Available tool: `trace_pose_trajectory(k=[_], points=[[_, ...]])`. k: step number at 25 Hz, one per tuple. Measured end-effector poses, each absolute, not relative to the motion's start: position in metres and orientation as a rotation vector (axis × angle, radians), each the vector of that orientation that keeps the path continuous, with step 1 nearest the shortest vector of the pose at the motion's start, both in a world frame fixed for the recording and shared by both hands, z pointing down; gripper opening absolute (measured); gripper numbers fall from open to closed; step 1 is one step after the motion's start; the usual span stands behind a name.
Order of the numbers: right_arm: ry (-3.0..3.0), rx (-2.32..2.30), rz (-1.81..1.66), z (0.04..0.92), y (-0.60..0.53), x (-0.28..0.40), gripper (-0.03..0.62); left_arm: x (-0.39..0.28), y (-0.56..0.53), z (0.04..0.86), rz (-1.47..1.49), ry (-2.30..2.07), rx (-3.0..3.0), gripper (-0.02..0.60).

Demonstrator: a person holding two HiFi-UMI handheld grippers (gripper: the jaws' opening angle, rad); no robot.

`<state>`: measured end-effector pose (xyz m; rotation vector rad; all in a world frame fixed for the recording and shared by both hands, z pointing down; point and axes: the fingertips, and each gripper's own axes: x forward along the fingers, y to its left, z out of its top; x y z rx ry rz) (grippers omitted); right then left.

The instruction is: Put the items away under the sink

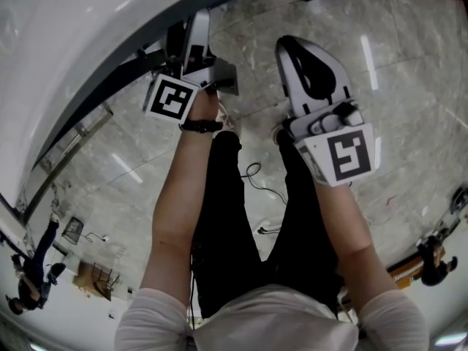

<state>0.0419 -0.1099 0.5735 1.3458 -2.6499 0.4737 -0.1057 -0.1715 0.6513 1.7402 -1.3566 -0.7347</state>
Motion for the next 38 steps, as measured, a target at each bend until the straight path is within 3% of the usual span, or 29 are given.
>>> trace_pose_trajectory(k=[4,6,12,13,22,31,38], points=[[-2.629,1.357,0.493,0.57,-0.106,0.048,0.043,-0.09,-0.147,0.641,-0.639,-1.316,1.828,0.532],[-2.618,1.362,0.503,0.563,-0.102,0.05,0.043,-0.076,-0.131,0.626,-0.604,-1.256,1.876,0.484],[-2.581,1.322,0.51,0.528,-0.078,0.063,0.044,-0.041,-0.086,0.586,-0.589,-1.076,1.862,0.035],[-2.578,1.316,0.509,0.52,-0.074,0.065,0.043,-0.036,-0.081,0.578,-0.597,-1.048,1.864,0.005],[-2.577,1.227,0.466,0.416,-0.051,0.063,0.043,-0.018,-0.059,0.448,-0.625,-0.919,1.946,0.002],[-2.717,1.107,0.354,0.277,-0.039,0.038,0.043,-0.028,-0.048,0.284,-0.387,-1.14,2.32,0.002],[-2.791,1.034,0.305,0.213,-0.03,0.031,0.043,-0.046,-0.027,0.218,-0.062,-1.408,2.512,0.002]])
